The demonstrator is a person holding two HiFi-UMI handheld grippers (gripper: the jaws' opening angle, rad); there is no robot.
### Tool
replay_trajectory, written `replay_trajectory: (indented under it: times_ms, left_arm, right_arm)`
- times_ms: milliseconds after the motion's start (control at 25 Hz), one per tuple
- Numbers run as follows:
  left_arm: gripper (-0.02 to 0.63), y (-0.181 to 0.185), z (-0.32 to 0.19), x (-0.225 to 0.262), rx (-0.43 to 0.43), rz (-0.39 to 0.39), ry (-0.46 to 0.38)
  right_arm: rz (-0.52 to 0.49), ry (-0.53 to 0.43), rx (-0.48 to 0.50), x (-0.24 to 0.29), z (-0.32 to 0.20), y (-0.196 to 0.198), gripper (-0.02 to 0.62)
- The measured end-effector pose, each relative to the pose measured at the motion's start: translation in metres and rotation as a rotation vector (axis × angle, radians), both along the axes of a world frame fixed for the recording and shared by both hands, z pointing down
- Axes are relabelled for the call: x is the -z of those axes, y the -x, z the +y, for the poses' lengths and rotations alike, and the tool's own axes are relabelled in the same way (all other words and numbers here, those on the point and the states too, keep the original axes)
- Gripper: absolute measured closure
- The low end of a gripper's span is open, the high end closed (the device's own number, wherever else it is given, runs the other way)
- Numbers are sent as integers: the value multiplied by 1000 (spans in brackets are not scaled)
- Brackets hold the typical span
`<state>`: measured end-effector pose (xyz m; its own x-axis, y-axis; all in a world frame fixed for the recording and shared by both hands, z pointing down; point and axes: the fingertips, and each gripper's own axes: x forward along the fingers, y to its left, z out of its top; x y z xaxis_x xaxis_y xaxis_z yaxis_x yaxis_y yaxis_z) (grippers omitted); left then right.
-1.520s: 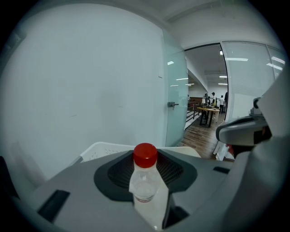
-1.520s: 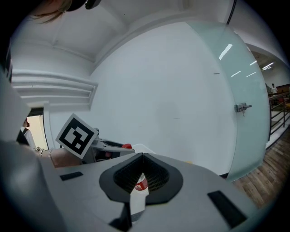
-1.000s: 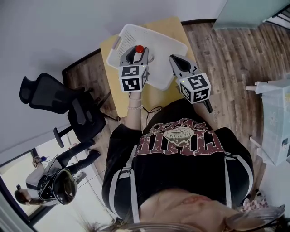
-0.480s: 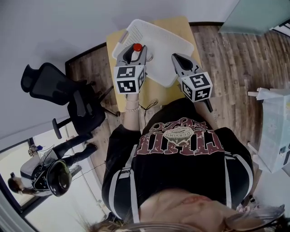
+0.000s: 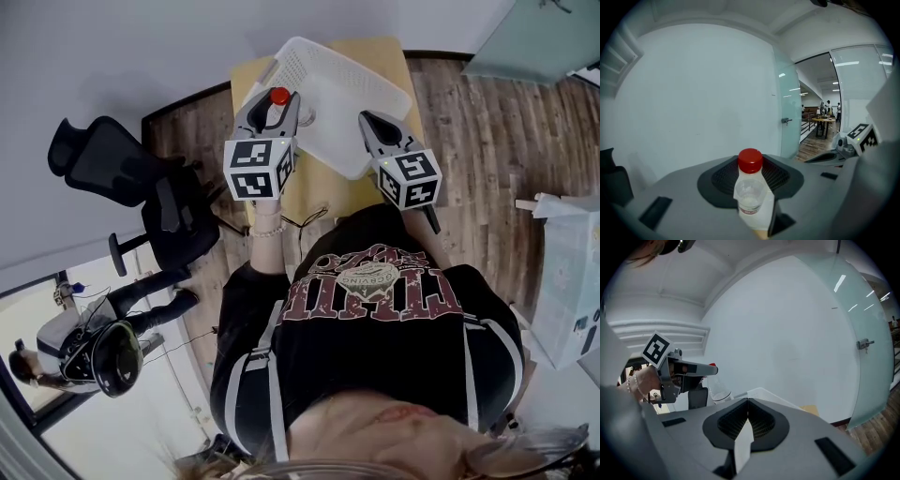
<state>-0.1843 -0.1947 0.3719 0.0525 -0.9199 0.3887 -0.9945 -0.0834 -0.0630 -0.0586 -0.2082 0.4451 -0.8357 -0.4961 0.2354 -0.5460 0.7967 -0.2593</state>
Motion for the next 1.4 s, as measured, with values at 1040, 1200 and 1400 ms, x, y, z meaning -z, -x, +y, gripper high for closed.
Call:
replay_trajectory:
  times_ms: [1040,1200,1400]
  left_arm:
    - [408,26,61,68,60,-7,-114]
    - [408,33,77,74,94,-17,-125]
    - [408,42,94,79,137,-19,-131]
  right_arm:
    - [-1,12,96,-8,23,36,577]
    - [-5,9,129,-6,31,45,577]
    - [-4,7,169,-4,39,56,577]
